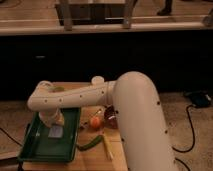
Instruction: Wipe tray with sponge
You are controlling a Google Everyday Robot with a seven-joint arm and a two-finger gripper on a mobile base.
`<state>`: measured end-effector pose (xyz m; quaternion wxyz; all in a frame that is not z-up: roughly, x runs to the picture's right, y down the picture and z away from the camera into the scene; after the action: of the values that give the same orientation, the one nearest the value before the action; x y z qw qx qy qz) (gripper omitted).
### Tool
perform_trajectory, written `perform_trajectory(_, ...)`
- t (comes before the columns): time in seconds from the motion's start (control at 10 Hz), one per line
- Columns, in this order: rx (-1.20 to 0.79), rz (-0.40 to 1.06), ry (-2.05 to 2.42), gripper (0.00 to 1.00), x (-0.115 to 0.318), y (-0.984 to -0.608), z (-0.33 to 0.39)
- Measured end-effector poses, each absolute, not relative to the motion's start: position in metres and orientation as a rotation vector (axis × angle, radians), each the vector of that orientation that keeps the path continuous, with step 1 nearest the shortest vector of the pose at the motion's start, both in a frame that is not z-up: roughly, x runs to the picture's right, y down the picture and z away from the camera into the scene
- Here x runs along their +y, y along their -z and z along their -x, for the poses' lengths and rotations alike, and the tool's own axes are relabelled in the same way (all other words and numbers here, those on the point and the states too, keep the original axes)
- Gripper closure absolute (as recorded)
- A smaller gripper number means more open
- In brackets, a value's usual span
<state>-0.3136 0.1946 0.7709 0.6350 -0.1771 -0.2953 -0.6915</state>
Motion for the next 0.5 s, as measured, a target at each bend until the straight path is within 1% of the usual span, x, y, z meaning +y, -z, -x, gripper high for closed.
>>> perform_trajectory(0.3,-0.724,0.399,1.669,1.00,0.217,-0.759,0.350)
perform_trajectory(0.5,-0.733,0.417,1.688,1.00,0.238,-0.750,0.347)
